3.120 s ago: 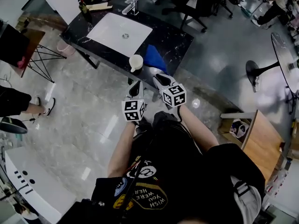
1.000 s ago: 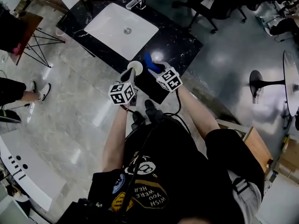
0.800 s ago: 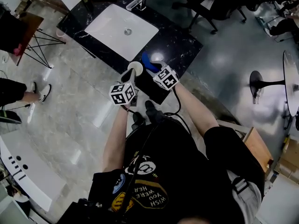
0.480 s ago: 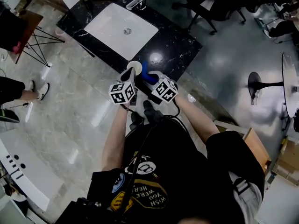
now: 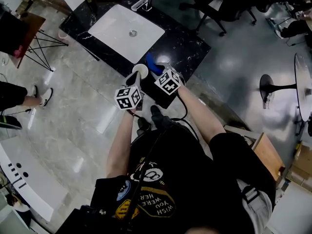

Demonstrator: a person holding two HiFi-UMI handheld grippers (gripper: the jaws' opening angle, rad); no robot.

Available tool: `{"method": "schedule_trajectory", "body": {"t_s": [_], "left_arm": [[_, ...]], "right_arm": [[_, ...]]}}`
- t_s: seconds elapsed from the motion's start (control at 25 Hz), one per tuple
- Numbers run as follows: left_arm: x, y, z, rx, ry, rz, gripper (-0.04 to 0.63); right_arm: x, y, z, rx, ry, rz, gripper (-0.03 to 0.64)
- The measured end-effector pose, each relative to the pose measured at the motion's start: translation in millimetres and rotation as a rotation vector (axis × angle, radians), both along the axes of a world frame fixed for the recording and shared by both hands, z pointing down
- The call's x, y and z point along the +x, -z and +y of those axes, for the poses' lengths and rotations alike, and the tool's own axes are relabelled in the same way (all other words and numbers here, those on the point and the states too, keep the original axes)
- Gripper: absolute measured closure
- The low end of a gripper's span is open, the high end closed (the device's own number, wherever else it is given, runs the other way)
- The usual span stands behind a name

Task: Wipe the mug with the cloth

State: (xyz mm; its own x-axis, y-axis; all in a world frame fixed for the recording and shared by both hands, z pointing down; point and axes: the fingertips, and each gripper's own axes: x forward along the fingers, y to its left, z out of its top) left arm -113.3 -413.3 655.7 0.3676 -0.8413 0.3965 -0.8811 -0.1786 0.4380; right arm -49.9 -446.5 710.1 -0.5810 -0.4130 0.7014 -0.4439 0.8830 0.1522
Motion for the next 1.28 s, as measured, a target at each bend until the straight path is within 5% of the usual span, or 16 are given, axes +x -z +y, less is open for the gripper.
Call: {"method": "schedule_trajectory", "body": {"t_s": [0.2, 0.56, 0.76, 1.0, 1.2, 1.28], "left_arm": [[-7.0, 1.1, 0.7, 0.005, 0.056, 0.034, 0.592], [3.7, 3.3, 1.6, 0.018, 0.032, 0.020, 0.592], [-17.9, 10.8, 10.4, 0.031, 0.077, 0.007, 0.592], [-34.7, 9.9, 29.8, 0.016, 0.082, -0.046, 0.592], [-37.2, 10.9, 49.1, 0.011, 0.060, -0.056, 0.592], [-38.5, 13.1, 56.7, 0.014, 0.050, -0.054, 0.592]], "right_arm": [[-4.9, 5.0, 43.1, 0.009, 0.059, -0.030, 0.497], [-19.0, 22.2, 102.0, 0.042, 0.248, -0.082, 0.497], [26.6, 18.9, 66.8, 0.040, 0.075, -0.058, 0.497], [42.3, -15.8, 5.4, -0.001, -0.110, 0.122, 0.479], [28.7, -14.9, 24.2, -0.195, -0.214, -0.139, 0.289], [29.7, 2.5, 37.3, -0.206, -0.257, -0.241, 0.262]]}}
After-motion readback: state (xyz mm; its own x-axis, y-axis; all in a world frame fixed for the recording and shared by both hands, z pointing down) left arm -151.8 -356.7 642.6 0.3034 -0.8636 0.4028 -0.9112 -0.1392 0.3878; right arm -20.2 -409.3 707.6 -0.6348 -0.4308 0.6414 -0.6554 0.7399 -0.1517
